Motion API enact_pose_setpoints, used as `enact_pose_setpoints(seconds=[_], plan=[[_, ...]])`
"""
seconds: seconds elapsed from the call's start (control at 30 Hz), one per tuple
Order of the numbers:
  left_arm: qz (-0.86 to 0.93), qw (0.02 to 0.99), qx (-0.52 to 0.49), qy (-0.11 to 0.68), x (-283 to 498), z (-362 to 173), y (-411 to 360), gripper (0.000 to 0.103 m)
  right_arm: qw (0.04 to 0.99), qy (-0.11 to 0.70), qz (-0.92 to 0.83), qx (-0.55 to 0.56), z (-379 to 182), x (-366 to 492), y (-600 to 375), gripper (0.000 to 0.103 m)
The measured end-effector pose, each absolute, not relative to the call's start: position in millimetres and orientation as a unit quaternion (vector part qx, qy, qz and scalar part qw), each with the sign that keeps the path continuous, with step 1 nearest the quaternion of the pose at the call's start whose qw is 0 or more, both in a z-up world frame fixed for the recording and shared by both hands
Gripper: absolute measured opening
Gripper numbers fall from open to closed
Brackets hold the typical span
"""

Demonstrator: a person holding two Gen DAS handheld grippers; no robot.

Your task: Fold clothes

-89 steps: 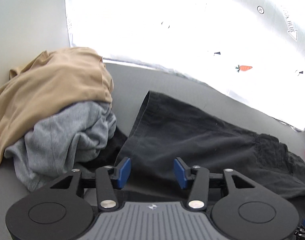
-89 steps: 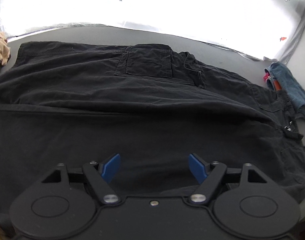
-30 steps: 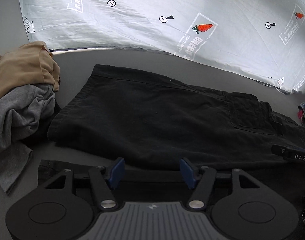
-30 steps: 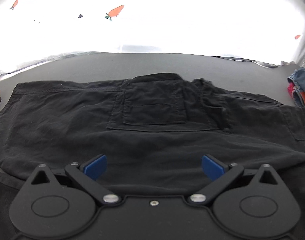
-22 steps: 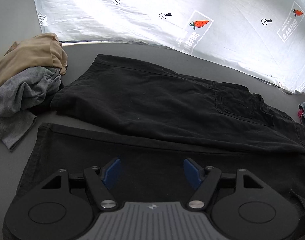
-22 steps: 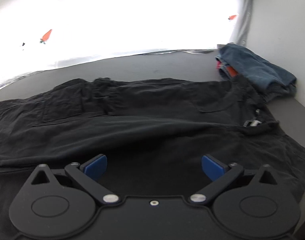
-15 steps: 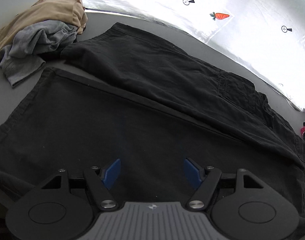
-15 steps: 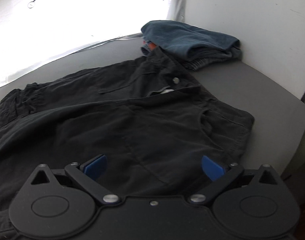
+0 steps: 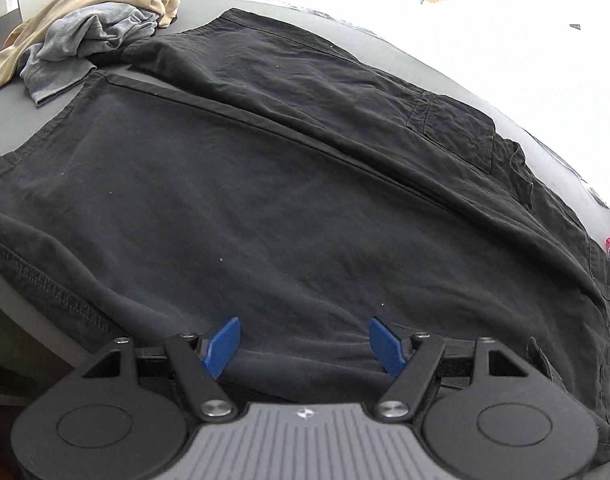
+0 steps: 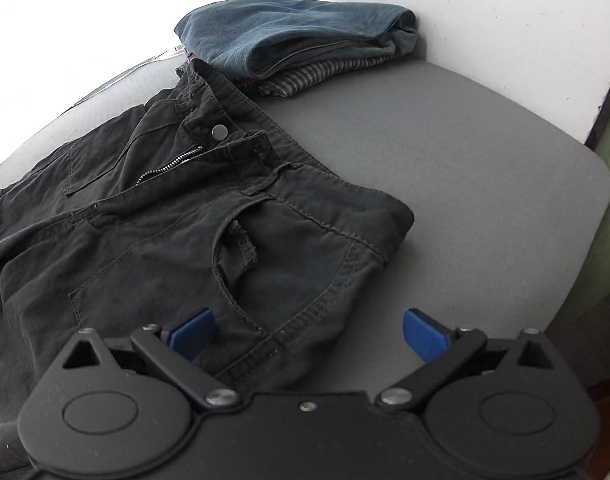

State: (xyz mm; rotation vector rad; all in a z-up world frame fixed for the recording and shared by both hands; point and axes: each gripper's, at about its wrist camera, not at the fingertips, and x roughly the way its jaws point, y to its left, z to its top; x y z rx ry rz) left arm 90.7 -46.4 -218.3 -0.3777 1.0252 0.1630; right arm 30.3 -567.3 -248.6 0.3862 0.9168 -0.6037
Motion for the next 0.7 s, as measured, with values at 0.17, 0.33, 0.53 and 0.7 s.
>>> enact_pose_setpoints(seconds=[0.17, 0.33, 0.53, 0.7], plan=[[0.093, 0.851, -0.191, 0.48, 81.0, -215.8, -48.6, 0.073, 0.835, 0.437, -0.269, 0.2, -255.5, 34.3, -572.4, 0.102], [0.088, 0.855, -0.218, 0.461, 67.9, -209.6, -39.1, 0.073, 0.833, 0.434, -0.268, 0.217, -258.3, 38.1, -575.9, 0.102], [0.092, 0.855, -0.279, 0.428, 48.9, -204.3, -9.5, 0.077, 0.835, 0.434, -0.274, 0.199, -261.6, 40.7, -569.8, 0.103], [0.108, 0.858, -0.298, 0.403, 35.8, -203.1, 20.1, 0.077, 0.831, 0.448, -0.282, 0.172, -264.7, 47.4, -563.3, 0.103]])
